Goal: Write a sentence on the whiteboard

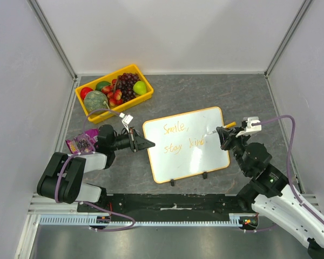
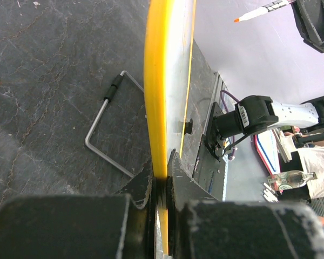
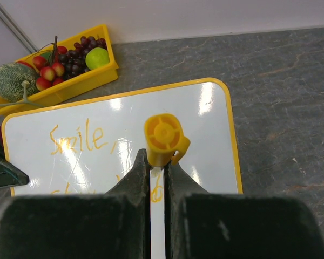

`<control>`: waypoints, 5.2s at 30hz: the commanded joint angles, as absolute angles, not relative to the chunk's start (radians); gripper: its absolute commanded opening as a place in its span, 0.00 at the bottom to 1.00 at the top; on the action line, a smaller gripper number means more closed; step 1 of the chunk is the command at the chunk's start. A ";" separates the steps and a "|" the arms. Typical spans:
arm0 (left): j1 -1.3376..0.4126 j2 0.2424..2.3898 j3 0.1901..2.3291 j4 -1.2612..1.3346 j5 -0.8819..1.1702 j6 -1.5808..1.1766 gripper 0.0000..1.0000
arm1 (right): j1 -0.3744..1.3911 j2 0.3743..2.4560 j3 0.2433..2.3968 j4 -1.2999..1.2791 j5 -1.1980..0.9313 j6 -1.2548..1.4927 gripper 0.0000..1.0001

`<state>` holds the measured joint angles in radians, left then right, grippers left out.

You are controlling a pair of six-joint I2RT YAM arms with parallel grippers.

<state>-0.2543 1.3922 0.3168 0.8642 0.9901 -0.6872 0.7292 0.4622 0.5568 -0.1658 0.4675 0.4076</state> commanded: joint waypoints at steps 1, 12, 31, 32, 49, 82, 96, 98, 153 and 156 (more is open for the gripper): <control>-0.275 1.404 0.299 0.801 0.971 -0.512 0.02 | 0.727 0.471 0.584 -0.158 0.446 0.402 0.00; -0.275 1.390 0.296 0.792 0.960 -0.509 0.14 | 0.727 0.488 0.572 -0.167 0.423 0.408 0.00; -0.275 1.299 0.262 0.758 0.884 -0.486 0.90 | 0.729 0.515 0.554 -0.173 0.367 0.442 0.00; -0.275 1.296 0.262 0.758 0.882 -0.485 0.91 | 0.729 0.518 0.555 -0.173 0.362 0.448 0.00; -0.275 1.298 0.267 0.749 0.882 -0.482 0.93 | 0.729 0.604 0.583 -0.218 0.213 0.511 0.00; -0.275 1.299 0.270 0.746 0.885 -0.483 0.93 | 0.727 0.497 0.548 -0.488 0.054 0.735 0.00; -0.276 1.307 0.273 0.746 0.888 -0.485 0.93 | 0.729 0.483 0.476 -0.523 -0.029 0.807 0.00; -0.275 1.308 0.273 0.746 0.888 -0.485 0.93 | 0.729 0.492 0.471 -0.523 -0.047 0.807 0.00; -0.275 1.321 0.279 0.749 0.900 -0.491 0.93 | 0.224 0.954 1.037 -0.713 -0.172 0.313 0.00; -0.275 1.321 0.279 0.750 0.902 -0.489 0.93 | 0.174 0.934 0.991 -0.710 -0.152 0.325 0.00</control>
<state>-0.2718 1.3155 0.2657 0.7338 0.8913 -0.5285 0.2291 0.9627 1.0393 -0.7128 -0.0795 0.3180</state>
